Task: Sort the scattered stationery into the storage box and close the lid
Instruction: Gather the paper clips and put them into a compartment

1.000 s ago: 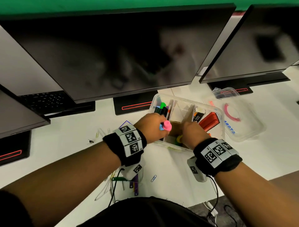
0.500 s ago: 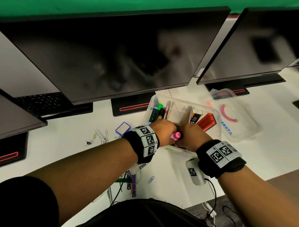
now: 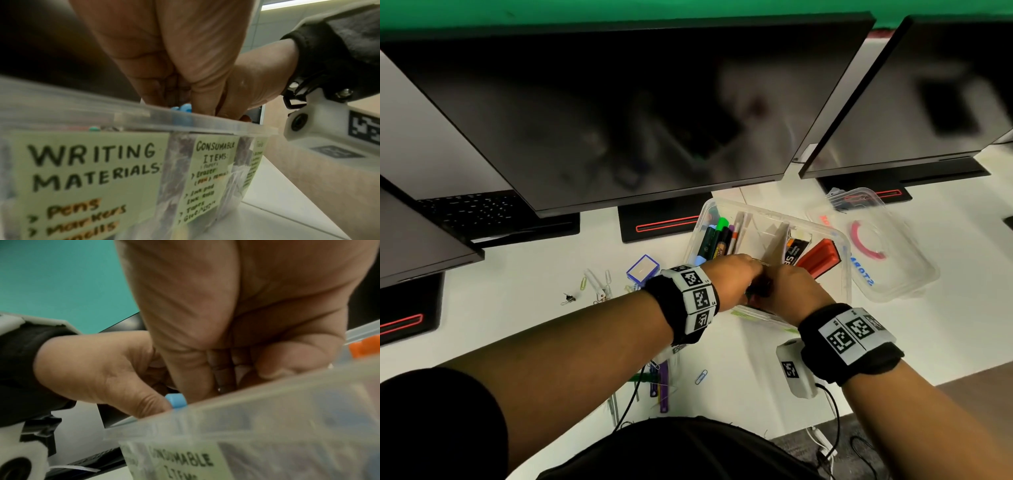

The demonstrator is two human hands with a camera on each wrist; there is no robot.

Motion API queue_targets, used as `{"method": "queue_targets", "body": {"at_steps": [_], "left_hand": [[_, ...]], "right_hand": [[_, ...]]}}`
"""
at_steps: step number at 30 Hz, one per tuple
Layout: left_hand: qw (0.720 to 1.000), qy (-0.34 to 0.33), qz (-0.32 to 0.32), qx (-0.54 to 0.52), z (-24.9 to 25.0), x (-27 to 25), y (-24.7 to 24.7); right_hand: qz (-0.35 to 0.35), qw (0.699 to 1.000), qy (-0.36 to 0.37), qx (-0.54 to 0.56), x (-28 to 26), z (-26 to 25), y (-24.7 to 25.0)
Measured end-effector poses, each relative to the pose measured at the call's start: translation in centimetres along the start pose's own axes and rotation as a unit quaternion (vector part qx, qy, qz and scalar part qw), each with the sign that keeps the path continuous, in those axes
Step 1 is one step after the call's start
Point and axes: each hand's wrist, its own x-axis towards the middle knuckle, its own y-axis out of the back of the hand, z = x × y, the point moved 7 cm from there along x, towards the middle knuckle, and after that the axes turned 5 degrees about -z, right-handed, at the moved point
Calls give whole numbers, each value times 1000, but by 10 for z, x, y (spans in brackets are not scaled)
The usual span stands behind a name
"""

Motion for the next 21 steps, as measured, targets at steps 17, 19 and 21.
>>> {"method": "queue_targets", "body": {"at_steps": [17, 19, 21], "left_hand": [[966, 250, 56, -38, -184, -98, 5], [963, 265, 19, -36, -197, -102, -15], [960, 276, 0, -46, -205, -103, -31]], "right_hand": [[-41, 984, 175, -2, -3, -132, -30], [-83, 978, 189, -22, 3, -142, -61], [-125, 972, 186, -66, 14, -143, -95]]}}
